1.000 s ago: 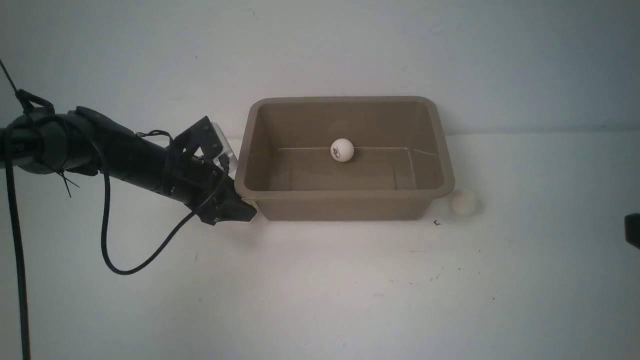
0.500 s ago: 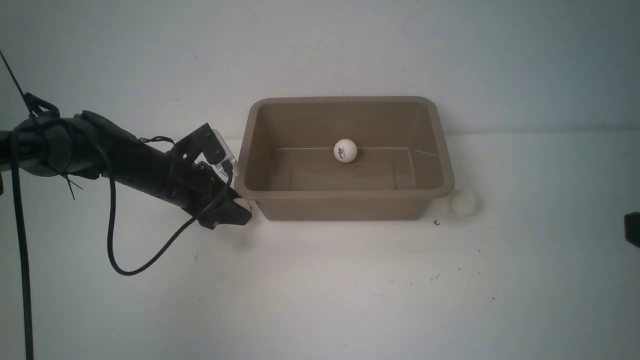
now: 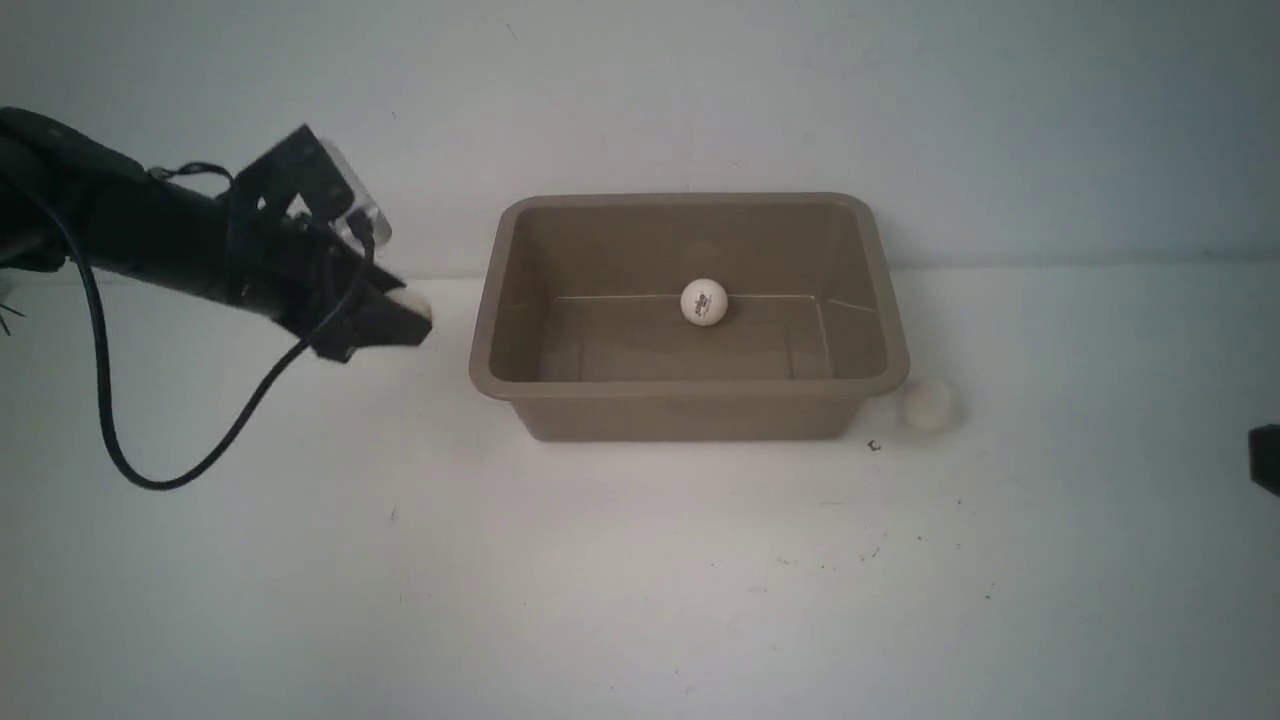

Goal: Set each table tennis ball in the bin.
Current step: Use the left arm to put the table tennis ball into the box, then use the left arm to clamp the table tennis ball closest to it

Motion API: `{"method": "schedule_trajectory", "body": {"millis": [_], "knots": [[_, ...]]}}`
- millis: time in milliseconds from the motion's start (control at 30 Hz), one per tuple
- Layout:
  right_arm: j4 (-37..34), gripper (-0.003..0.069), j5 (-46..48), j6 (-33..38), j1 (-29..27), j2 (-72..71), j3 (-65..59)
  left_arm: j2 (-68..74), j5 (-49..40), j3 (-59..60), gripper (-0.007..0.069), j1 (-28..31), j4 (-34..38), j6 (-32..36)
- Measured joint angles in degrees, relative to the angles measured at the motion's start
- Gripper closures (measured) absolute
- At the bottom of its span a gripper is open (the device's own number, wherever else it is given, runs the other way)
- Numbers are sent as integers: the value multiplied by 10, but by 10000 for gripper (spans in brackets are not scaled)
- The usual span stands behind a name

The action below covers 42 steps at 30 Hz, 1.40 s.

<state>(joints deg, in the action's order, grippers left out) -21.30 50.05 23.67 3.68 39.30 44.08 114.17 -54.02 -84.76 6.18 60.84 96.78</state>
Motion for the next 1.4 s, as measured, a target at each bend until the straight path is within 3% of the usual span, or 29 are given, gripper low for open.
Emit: {"method": "schedule_trajectory", "body": {"millis": [67, 200, 433, 667, 900, 1167, 1267, 1400], "knots": [[0, 230, 1, 0, 0, 0, 0, -3, -11, 0, 271, -9, 86, 41], [0, 230, 1, 0, 0, 0, 0, 2, -11, 0, 271, -30, 183, 96], [0, 230, 3, 0, 0, 0, 0, 51, 78, 0, 271, -83, 226, 195], [-2, 230, 12, 0, 0, 0, 0, 87, 97, 0, 239, -98, 334, 299], [-2, 230, 12, 0, 0, 0, 0, 84, 141, 0, 82, -95, 353, 275], [-2, 230, 12, 11, 0, 0, 0, 46, 139, -1, 132, -28, 334, 189], [-2, 230, 12, 13, 0, 0, 0, 47, 100, -2, 162, 13, 302, 202], [-2, 230, 12, 13, 0, 0, 0, 49, 40, -2, 176, 55, 264, 283]]}}
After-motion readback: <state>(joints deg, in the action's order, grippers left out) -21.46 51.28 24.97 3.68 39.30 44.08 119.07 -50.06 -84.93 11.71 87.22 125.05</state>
